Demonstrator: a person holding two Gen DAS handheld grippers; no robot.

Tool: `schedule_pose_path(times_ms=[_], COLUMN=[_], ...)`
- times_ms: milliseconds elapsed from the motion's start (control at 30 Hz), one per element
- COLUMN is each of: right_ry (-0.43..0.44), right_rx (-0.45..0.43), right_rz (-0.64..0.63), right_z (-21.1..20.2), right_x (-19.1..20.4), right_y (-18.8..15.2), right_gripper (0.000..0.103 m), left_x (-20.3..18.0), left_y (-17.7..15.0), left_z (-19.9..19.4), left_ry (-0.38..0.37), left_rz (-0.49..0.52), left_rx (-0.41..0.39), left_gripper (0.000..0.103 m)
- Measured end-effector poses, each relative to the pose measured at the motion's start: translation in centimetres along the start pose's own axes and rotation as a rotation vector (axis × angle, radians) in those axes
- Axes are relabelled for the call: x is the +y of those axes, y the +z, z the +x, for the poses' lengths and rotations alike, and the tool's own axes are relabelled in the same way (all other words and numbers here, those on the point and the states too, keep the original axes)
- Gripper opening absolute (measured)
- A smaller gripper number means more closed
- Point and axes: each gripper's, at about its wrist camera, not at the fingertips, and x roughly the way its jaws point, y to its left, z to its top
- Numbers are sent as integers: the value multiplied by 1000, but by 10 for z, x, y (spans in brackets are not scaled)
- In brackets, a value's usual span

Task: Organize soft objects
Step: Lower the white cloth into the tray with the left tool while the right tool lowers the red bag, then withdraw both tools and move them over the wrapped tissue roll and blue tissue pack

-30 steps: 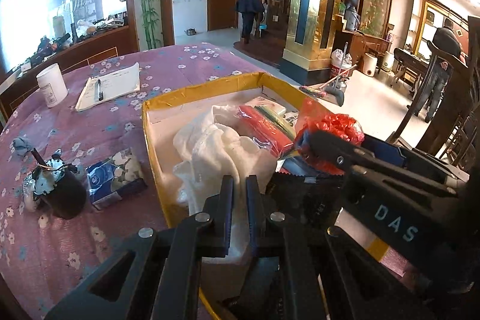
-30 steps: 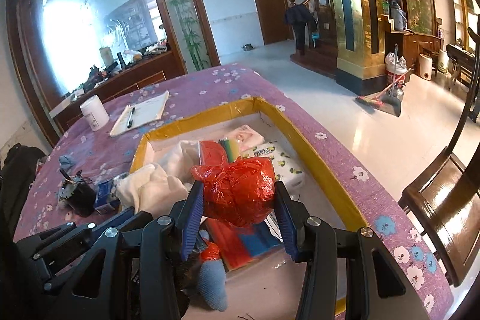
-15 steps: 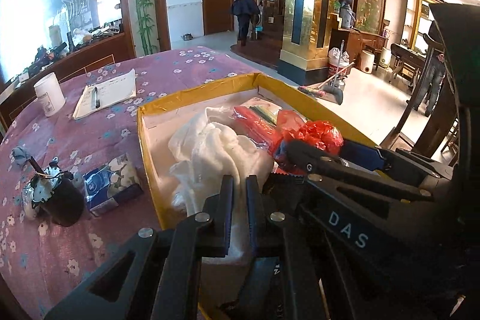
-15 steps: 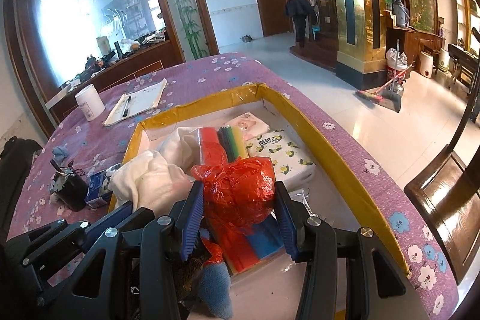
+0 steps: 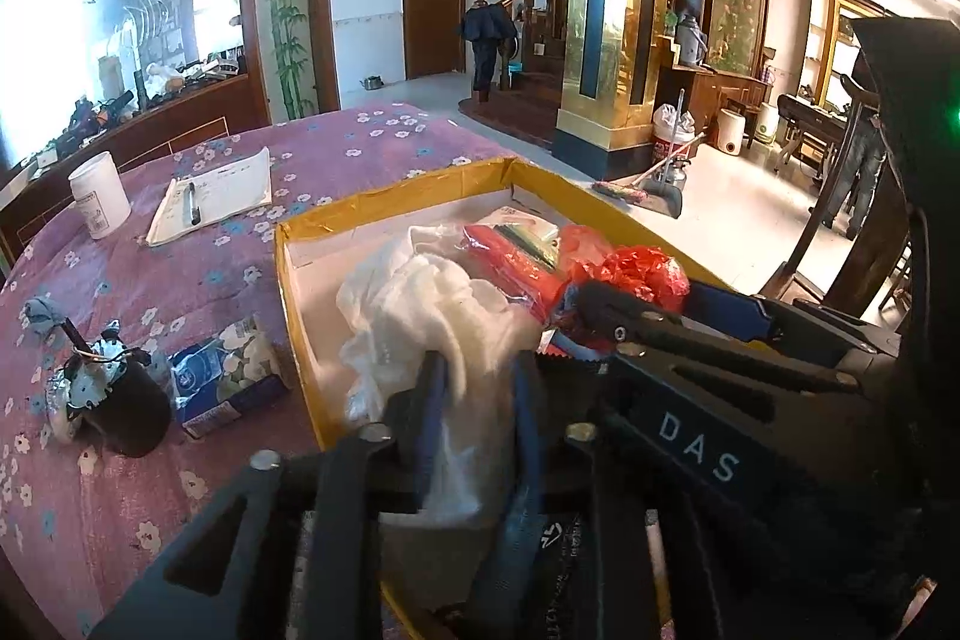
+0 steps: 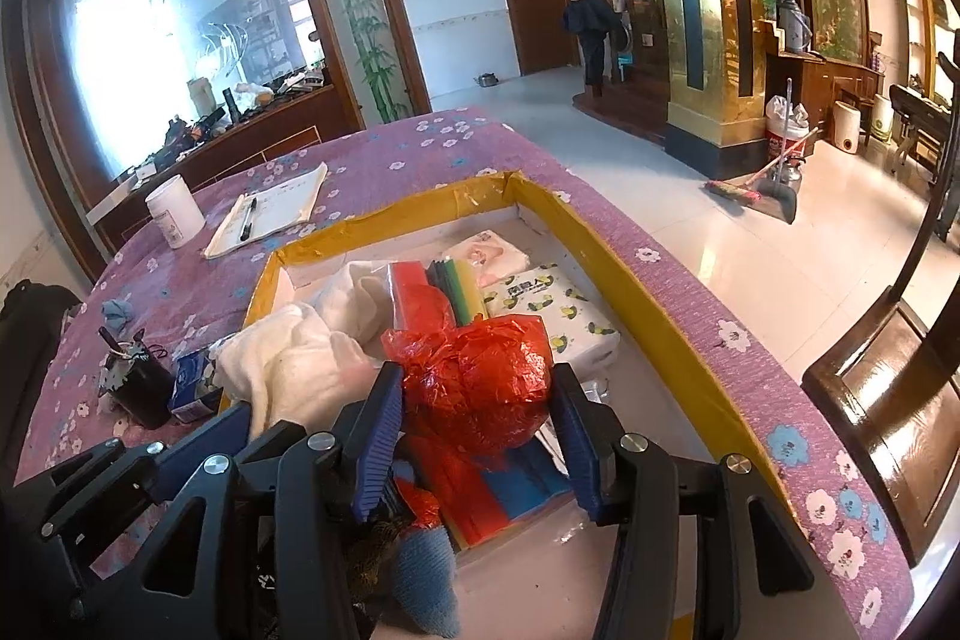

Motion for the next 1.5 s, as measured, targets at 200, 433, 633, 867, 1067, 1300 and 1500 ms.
schedule_pose_path(times_ms=[200, 433, 633, 867, 1067, 1300, 1500], right_ry=[-1, -10, -3, 39, 103, 128, 151], right_rx=[-26, -83, -108, -114, -106, -105, -77], right_rz=[2, 2, -2, -31, -85, -134, -166], right_z=[-16, -43, -58, -70, -74, -76, -69], right_x=[1, 2, 8, 24, 49, 71, 83], right_y=[4, 11, 13, 12, 6, -1, -8], right_gripper=[55, 71, 71, 71, 75, 76, 77], left_x=[-2, 2, 7, 17, 45, 100, 186], left_y=[3, 6, 6, 3, -4, -23, -39], left_z=[-13, -31, -48, -74, -94, -108, -114], left_ry=[-4, -14, -20, 3, 33, 96, 150], left_rz=[0, -2, -4, -1, -37, -125, -333], left_rx=[-38, -65, -69, -90, -89, -50, 23], left_gripper=[48, 61, 62, 66, 67, 68, 68])
